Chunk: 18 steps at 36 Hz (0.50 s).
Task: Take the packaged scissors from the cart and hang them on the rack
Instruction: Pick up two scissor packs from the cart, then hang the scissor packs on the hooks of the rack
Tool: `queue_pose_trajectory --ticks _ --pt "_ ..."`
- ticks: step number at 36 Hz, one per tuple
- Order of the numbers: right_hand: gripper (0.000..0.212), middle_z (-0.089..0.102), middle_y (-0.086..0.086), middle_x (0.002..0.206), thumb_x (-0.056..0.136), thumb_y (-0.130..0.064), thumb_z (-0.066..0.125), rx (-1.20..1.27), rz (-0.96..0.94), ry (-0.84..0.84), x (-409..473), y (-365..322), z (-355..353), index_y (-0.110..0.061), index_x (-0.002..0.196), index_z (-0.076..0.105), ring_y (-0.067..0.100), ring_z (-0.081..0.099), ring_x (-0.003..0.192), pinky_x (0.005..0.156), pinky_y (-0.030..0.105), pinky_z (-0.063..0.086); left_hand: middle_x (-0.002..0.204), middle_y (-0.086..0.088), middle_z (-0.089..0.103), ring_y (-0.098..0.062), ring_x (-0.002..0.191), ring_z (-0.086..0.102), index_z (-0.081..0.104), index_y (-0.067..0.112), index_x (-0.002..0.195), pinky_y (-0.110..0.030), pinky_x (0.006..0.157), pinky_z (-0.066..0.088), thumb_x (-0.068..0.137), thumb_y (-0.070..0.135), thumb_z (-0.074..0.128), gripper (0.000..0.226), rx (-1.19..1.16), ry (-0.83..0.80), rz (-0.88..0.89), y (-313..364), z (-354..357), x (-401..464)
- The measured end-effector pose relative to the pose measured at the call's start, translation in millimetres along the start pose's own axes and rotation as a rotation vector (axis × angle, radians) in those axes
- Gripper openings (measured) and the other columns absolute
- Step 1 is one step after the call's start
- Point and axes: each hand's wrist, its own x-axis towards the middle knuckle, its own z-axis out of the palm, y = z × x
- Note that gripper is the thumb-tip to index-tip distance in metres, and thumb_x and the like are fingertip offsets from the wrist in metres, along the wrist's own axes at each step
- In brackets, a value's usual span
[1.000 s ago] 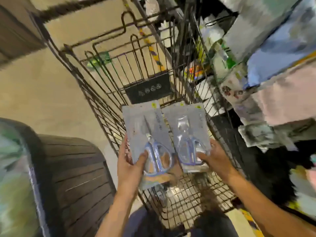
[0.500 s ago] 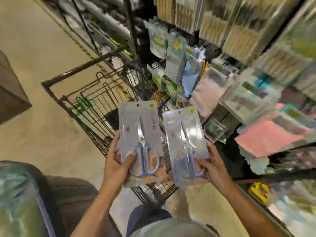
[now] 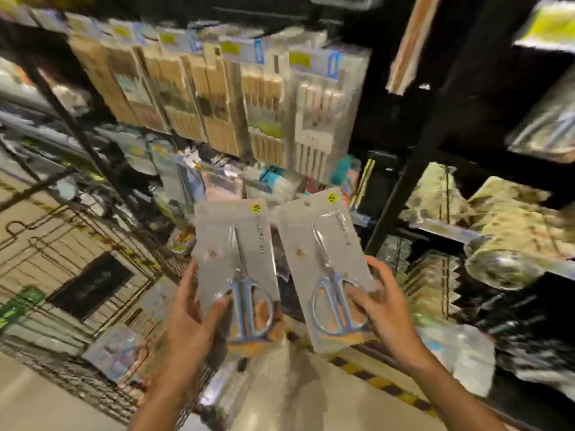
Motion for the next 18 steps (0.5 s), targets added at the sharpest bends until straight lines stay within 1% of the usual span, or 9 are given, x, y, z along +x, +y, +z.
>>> queue_pose_trajectory --ticks 3,5,6,8,9,12,14,16,18 --pt "0.045 0.073 -0.004 0.121 0.092 -0.020 0.071 -0.024 -0.023 0.045 -9 -11 -31 -0.034 0.130 0.053 0.025 0.075 0.098 0.079 0.044 0.064 0.152 0.002 0.057 -0.020 0.132 0.062 0.040 0.043 0.153 -0.050 0.111 0.051 0.096 -0.001 0.067 0.077 -0.012 -0.077 0.054 17 33 -2" --pt "0.044 0.073 -0.001 0.121 0.092 -0.019 0.071 -0.033 -0.027 0.064 -15 -16 -44 -0.038 0.127 0.052 0.022 0.075 0.099 0.079 0.039 0.064 0.149 -0.004 0.059 -0.024 0.130 0.063 0.039 0.039 0.156 -0.050 0.110 0.051 0.095 -0.004 0.066 0.079 0.000 -0.124 0.096 25 47 -1" --pt "0.045 0.073 0.000 0.121 0.092 -0.016 0.072 -0.035 -0.027 0.082 -18 -18 -50 -0.038 0.126 0.051 0.020 0.075 0.100 0.079 0.035 0.063 0.146 -0.007 0.062 -0.025 0.123 0.067 0.041 0.041 0.153 -0.045 0.106 0.054 0.094 -0.004 0.067 0.079 -0.006 -0.142 0.118 28 52 1" --pt "0.047 0.073 0.000 0.120 0.092 -0.012 0.072 -0.029 -0.028 0.128 -26 -20 -60 -0.037 0.125 0.050 0.016 0.074 0.102 0.078 0.026 0.061 0.136 -0.010 0.069 -0.020 0.103 0.075 0.046 0.052 0.144 -0.027 0.086 0.062 0.093 -0.003 0.068 0.078 -0.038 -0.179 0.150 34 59 5" --pt "0.047 0.073 -0.001 0.120 0.092 -0.013 0.072 -0.032 -0.031 0.145 -32 -23 -64 -0.037 0.125 0.050 0.015 0.074 0.103 0.078 0.024 0.060 0.134 -0.008 0.070 -0.018 0.103 0.075 0.047 0.055 0.141 -0.022 0.082 0.061 0.092 -0.002 0.069 0.078 -0.053 -0.200 0.156 37 63 7" --pt "0.048 0.070 -0.003 0.126 0.094 -0.015 0.069 -0.040 -0.046 0.178 -47 -28 -73 -0.040 0.129 0.048 0.020 0.072 0.110 0.082 0.028 0.061 0.141 0.015 0.065 -0.007 0.121 0.068 0.047 0.054 0.142 -0.015 0.087 0.057 0.087 0.011 0.074 0.076 -0.082 -0.254 0.176 45 73 13" --pt "0.053 0.066 -0.006 0.133 0.095 -0.011 0.068 -0.048 -0.090 0.228 -58 -37 -77 -0.043 0.132 0.048 0.018 0.070 0.114 0.083 0.026 0.060 0.139 0.023 0.063 0.001 0.120 0.066 0.047 0.055 0.140 -0.011 0.086 0.055 0.084 0.013 0.075 0.075 -0.090 -0.303 0.191 52 83 19" --pt "0.061 0.062 -0.014 0.137 0.095 -0.006 0.068 -0.072 -0.132 0.277 -69 -48 -83 -0.045 0.136 0.046 0.011 0.065 0.122 0.086 0.020 0.057 0.131 0.034 0.064 0.011 0.115 0.064 0.046 0.057 0.138 -0.006 0.083 0.054 0.086 0.011 0.075 0.075 -0.083 -0.363 0.214 57 95 23" --pt "0.067 0.060 -0.017 0.139 0.096 -0.005 0.068 -0.069 -0.160 0.312 -78 -59 -91 -0.044 0.143 0.042 0.008 0.063 0.125 0.090 0.019 0.056 0.126 0.041 0.063 0.013 0.113 0.064 0.046 0.060 0.139 -0.008 0.080 0.055 0.084 0.018 0.076 0.076 -0.099 -0.414 0.203 61 108 23"
